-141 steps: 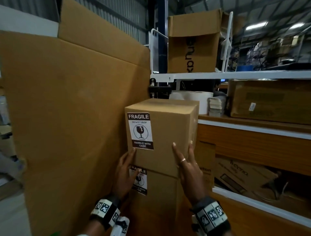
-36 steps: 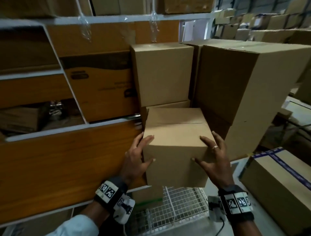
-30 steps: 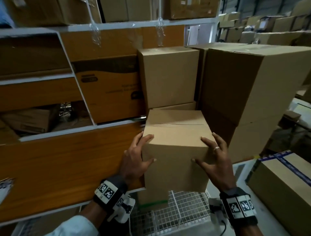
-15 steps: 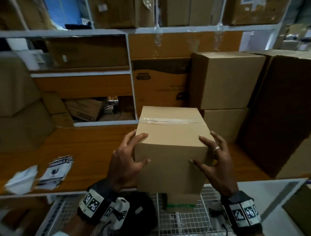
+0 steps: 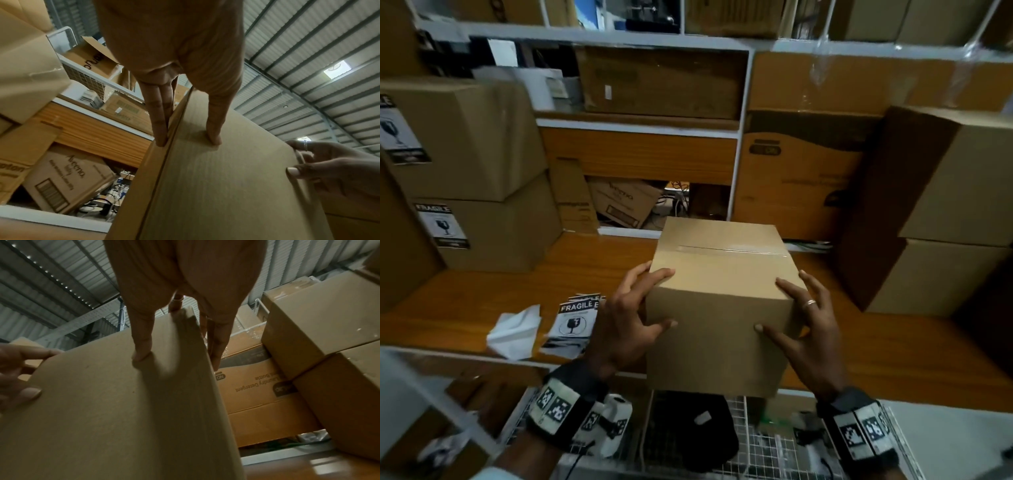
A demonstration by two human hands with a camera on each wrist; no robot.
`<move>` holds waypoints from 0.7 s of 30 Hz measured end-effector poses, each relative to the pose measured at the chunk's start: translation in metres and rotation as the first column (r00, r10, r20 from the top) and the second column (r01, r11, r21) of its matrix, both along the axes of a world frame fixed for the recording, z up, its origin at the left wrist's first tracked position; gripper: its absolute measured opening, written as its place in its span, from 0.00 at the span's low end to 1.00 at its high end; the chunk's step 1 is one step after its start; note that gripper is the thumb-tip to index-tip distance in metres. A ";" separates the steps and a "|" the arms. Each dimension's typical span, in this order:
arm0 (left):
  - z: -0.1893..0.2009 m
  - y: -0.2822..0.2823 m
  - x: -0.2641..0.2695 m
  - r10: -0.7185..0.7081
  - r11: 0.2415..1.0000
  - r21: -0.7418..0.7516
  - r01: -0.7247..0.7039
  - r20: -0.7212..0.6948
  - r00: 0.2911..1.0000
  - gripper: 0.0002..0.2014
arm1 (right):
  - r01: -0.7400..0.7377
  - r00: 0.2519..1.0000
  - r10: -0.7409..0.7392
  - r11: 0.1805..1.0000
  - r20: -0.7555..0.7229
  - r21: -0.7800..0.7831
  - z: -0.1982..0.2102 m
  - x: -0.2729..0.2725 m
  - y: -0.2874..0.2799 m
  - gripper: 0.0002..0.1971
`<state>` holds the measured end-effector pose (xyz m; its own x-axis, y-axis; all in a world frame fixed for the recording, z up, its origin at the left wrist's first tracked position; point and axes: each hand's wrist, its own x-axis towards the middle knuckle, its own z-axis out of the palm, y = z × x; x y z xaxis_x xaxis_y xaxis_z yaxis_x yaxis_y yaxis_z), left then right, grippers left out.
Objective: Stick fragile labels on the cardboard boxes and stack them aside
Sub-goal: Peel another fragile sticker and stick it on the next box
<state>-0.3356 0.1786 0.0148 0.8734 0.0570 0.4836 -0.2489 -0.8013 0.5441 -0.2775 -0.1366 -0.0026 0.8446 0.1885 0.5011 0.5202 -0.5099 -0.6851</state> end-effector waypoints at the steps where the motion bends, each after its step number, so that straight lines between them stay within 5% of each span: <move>1: -0.001 0.007 0.007 0.003 1.000 -0.001 -0.003 -0.008 1.000 0.45 | 0.005 1.000 -0.005 1.000 -0.007 -0.010 0.000 0.007 0.007 0.41; 21: -0.037 0.041 0.142 0.050 0.997 -0.051 -0.055 -0.104 0.993 0.41 | 0.004 0.999 -0.002 0.997 -0.032 0.071 -0.045 0.131 0.057 0.41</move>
<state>-0.1939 0.2196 -0.0219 0.9136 0.1276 0.3862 -0.1477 -0.7806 0.6074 -0.1462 -0.0794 -0.0474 0.8607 0.1509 0.4862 0.4964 -0.4606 -0.7359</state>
